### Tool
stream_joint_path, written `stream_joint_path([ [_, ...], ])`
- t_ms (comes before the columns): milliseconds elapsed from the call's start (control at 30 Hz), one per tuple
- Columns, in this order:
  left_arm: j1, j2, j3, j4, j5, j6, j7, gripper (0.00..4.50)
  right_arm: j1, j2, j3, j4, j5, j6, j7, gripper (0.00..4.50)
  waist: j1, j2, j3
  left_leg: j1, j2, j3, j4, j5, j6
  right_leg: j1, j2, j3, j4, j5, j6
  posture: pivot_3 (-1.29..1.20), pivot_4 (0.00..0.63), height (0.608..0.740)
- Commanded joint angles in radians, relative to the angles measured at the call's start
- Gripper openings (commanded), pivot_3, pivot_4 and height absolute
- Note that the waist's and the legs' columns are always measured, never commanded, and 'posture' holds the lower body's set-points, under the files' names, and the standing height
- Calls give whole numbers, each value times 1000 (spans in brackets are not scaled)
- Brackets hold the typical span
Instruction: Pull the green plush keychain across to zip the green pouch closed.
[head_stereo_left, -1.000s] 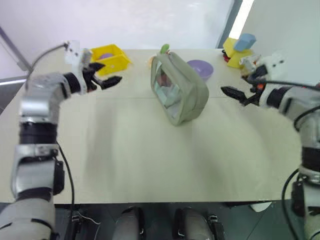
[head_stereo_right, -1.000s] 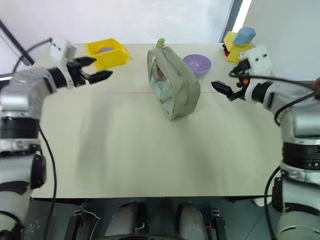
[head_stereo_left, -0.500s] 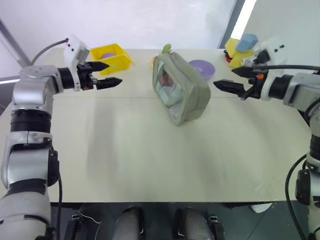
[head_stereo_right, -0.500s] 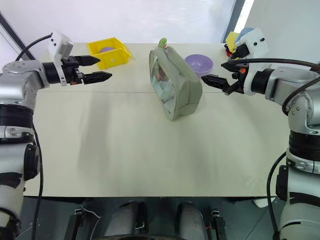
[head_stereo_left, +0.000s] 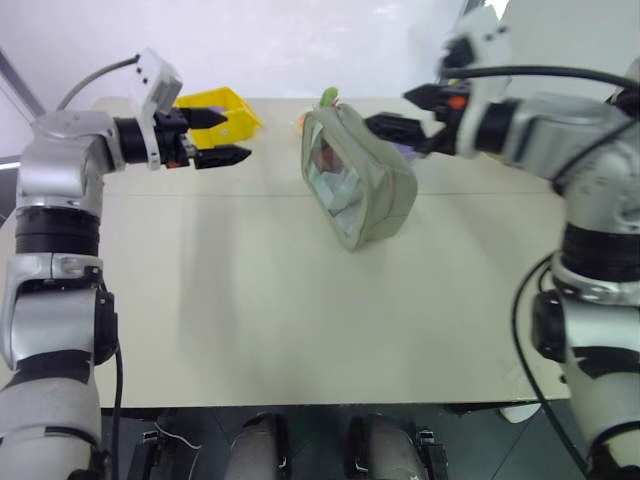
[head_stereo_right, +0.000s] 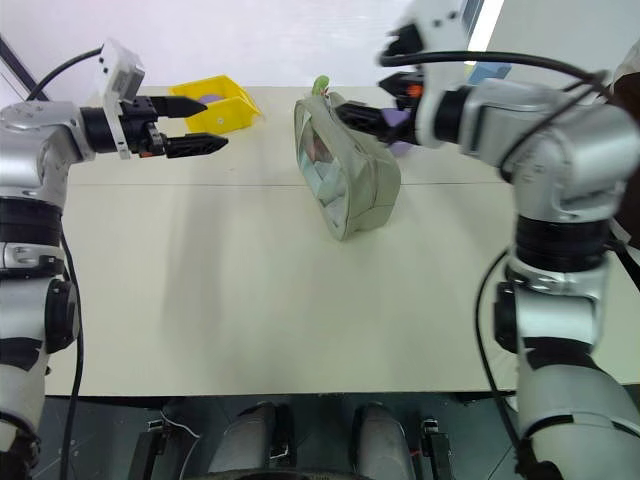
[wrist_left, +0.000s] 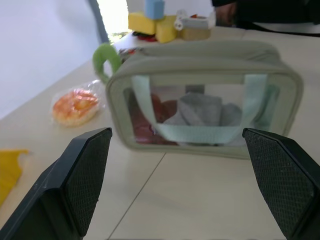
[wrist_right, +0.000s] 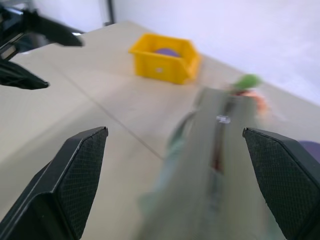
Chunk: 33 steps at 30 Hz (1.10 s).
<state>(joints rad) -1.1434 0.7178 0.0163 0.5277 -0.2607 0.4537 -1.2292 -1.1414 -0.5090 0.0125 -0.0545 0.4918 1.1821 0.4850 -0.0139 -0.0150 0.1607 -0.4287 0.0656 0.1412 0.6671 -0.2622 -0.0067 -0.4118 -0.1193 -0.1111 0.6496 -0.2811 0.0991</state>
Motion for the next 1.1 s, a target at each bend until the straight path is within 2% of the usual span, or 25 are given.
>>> stream_joint_path([
  [33, 21, -5, 2, -69, -15, 4, 0, 4474, -1, 46, 84, 96, -113, -112, -55, 4500, 2, 0, 0, 0, 0, 0, 0, 0, 0, 0, 0, 0, 0, 0, 0, 0, 150, 739],
  [233, 79, 0, 21, -182, -46, 67, 19, 4474, -6, 75, 206, 295, -273, -327, -35, 4500, -3, 0, 0, -3, 0, 0, 0, 0, 0, -3, 0, 0, 0, 0, 0, 0, 150, 739],
  [400, 113, 18, 39, -243, -65, 108, 42, 4474, -2, 100, 214, 323, -295, -363, 24, 4500, -9, 0, 0, -3, 0, 0, 0, 0, -1, -3, 0, 0, 1, 0, 0, 0, 150, 739],
  [500, 122, 25, 41, -260, -72, 117, 56, 4500, -1, 110, 207, 326, -294, -380, 64, 3659, -9, 0, 0, -2, 0, -1, 0, 1, -1, -3, 0, 0, 2, 0, 0, 0, 150, 739],
  [633, 129, 41, 41, -263, -77, 118, 61, 4500, -10, 116, 204, 330, -296, -399, 114, 1612, -7, 0, 0, -3, 0, 0, 0, 1, -1, -3, 0, 0, 1, 0, 0, 0, 150, 739],
  [733, 120, 50, 41, -240, -72, 109, 63, 4500, -26, 95, 241, 355, -329, -525, 212, 88, -7, 0, 0, -3, 0, 0, 0, 1, -1, -3, 0, 0, 2, 0, 0, 0, 150, 739],
  [767, 116, 53, 41, -233, -70, 106, 64, 4500, -27, 76, 269, 358, -363, -624, 256, 31, -7, 0, 0, -3, 0, 0, 0, 1, -1, -3, 0, 0, 1, 0, 0, 0, 150, 739],
  [833, 106, 60, 43, -213, -64, 98, 71, 4500, -9, -27, 388, 357, -499, -1045, 405, 31, -6, 1, 1, -3, 0, 0, 0, 1, -1, -3, 0, 0, 1, 0, 0, 0, 150, 739],
  [867, 101, 64, 43, -204, -62, 94, 72, 4500, -15, -55, 405, 389, -523, -1147, 455, 31, -6, 1, 1, -4, 0, 0, 0, 1, -1, -4, 0, 0, 0, 0, 0, 0, 150, 739],
  [1033, 85, 80, 46, -197, -72, 98, 72, 4500, -81, -72, 353, 587, -496, -1409, 602, 31, -8, 1, 1, -5, 0, 0, 1, 1, -1, -7, 0, 0, 2, 0, 0, 0, 150, 739],
  [1100, 86, 83, 46, -193, -69, 94, 75, 4500, -102, -64, 333, 639, -494, -1417, 617, 31, -8, 1, 1, -5, 0, 0, 1, 1, -1, -7, 0, 0, 2, 0, 0, 0, 150, 739],
])
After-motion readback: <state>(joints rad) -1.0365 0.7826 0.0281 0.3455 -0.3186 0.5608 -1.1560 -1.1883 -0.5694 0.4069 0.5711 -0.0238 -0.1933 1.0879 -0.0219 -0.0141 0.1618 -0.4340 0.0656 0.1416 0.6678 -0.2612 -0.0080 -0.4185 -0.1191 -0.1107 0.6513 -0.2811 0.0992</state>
